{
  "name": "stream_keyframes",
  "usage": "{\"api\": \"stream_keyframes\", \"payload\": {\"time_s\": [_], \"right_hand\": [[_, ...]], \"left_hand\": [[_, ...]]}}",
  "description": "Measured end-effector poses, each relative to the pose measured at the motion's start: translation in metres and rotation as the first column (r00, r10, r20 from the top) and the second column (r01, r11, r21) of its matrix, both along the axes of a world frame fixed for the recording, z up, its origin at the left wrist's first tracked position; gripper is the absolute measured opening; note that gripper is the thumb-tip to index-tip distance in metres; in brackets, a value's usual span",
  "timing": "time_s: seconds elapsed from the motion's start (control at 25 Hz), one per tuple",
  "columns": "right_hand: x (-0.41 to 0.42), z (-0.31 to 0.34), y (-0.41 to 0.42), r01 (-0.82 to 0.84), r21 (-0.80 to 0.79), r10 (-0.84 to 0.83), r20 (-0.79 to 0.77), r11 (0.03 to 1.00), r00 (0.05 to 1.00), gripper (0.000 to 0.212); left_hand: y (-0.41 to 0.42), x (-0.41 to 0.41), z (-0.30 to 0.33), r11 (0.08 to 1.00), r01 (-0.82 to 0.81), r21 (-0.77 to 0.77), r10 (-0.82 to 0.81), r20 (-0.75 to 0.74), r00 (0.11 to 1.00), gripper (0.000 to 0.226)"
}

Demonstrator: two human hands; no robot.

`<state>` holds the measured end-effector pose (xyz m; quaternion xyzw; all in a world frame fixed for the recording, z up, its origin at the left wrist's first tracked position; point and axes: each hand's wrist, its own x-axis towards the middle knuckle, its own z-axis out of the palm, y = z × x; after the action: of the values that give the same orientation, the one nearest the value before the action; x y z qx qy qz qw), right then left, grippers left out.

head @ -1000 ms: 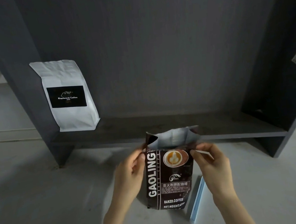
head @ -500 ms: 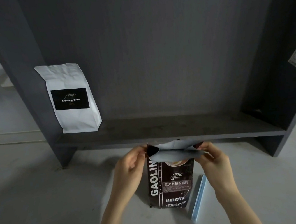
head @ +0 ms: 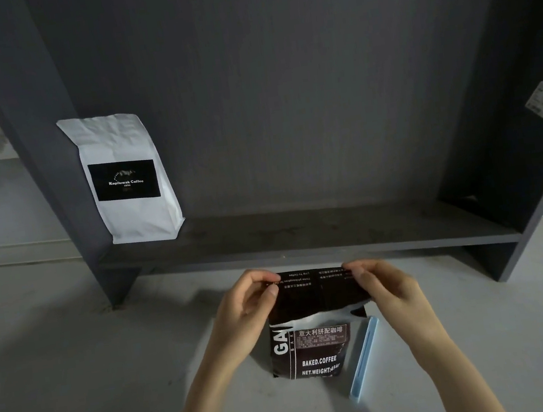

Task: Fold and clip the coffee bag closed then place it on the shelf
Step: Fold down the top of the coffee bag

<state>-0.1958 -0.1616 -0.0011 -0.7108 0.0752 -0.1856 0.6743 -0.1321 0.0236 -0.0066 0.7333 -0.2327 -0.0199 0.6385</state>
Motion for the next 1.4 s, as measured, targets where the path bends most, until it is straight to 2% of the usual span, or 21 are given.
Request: {"api": "stream_keyframes", "payload": {"time_s": [0.12,0.2,0.56,0.72,0.84,0.96,1.12,1.4], "right_hand": [[0.0,-0.006,-0.001,-0.101,-0.026,0.101,-0.01,0.995,0.995,0.025],[0.002,-0.011,0.0,-0.108,0.0,0.108,-0.009,0.994,0.994,0.031],[0.013,-0.033,0.0,0.04,0.039,-0.04,-0.008,0.998,0.999,0.029],[0.016,-0.039,0.001,0.128,0.019,-0.128,-0.006,0.992,0.992,0.03],[0.017,-0.042,0.001,0.181,0.002,-0.181,-0.016,0.984,0.983,0.026],[0.016,-0.043,0.003,0.202,-0.034,-0.203,-0.022,0.979,0.979,0.02],[0.013,-0.044,0.006,0.2,-0.025,-0.2,0.002,0.98,0.98,0.021],[0.014,-0.045,0.009,0.175,0.0,-0.175,0.018,0.985,0.984,0.023]], "left_hand": [[0.0,0.002,-0.004,1.0,0.029,-0.002,-0.029,0.002,1.0,0.03],[-0.001,0.002,-0.005,0.999,0.044,0.0,-0.044,-0.004,0.999,0.035],[-0.002,0.009,-0.022,0.998,0.06,0.009,-0.06,-0.036,0.998,0.057],[-0.003,0.011,-0.03,0.998,0.004,0.064,-0.003,-0.021,1.0,0.063],[-0.007,0.01,-0.031,0.994,-0.054,0.093,0.055,-0.01,0.998,0.058],[-0.007,0.012,-0.036,0.994,-0.101,0.029,0.103,-0.076,0.992,0.062],[-0.004,0.013,-0.041,0.997,-0.081,-0.003,0.079,-0.207,0.975,0.041],[-0.01,0.004,-0.046,0.996,-0.042,-0.076,0.024,-0.223,0.975,0.028]]}}
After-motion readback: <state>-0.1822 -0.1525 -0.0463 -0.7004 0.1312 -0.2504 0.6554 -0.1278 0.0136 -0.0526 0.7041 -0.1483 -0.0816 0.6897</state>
